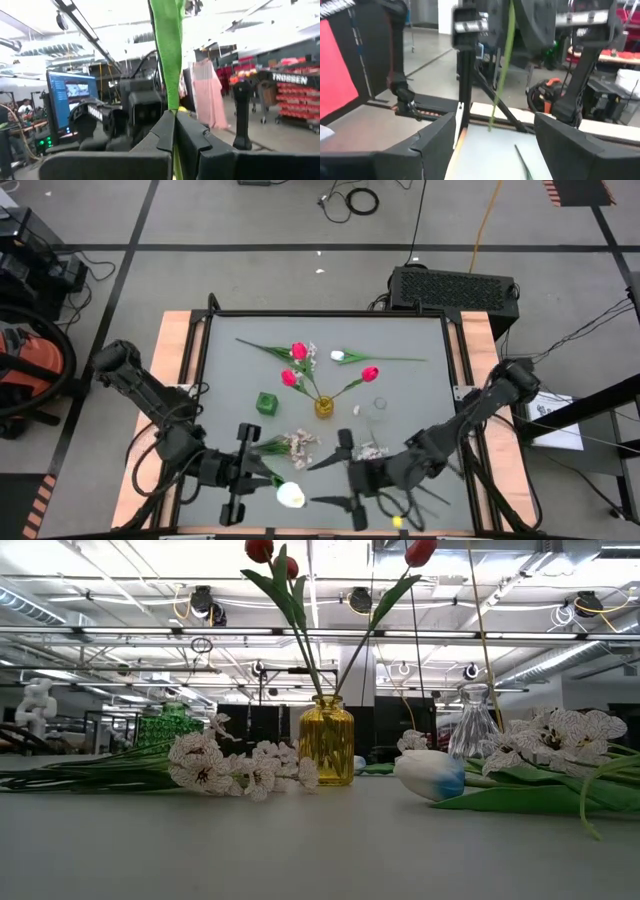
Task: Sort flowers into vase by color
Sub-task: Put the bottom left white flower into the green flower vase
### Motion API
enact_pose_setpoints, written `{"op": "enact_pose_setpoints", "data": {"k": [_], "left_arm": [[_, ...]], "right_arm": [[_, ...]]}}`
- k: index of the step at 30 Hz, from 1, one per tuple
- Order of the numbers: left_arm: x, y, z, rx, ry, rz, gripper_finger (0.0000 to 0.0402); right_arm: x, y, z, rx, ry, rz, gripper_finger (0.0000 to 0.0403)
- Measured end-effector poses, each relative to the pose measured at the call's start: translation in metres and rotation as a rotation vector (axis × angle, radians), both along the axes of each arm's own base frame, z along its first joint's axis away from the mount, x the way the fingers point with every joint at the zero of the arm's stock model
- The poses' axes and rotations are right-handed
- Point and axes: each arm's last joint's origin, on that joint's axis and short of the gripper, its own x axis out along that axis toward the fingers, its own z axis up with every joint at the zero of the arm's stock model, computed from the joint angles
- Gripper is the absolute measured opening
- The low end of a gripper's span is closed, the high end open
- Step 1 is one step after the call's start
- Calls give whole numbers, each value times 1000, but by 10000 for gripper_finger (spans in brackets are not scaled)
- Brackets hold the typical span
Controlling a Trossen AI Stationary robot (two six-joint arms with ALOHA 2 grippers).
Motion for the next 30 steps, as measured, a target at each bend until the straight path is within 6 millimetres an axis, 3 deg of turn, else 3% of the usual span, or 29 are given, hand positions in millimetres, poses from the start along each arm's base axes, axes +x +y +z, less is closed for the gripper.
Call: {"op": "enact_pose_setpoints", "data": {"k": [8,18,30], "left_arm": [[17,0,-13,-31,-22,40,11],[37,5,-25,-12,-57,18,11],[44,12,-27,23,-60,-6,11]], "right_arm": [[15,-2,-15,59,20,-30,262],[18,-7,-10,56,-27,-37,262],[24,-17,-10,45,-26,-60,245]]}}
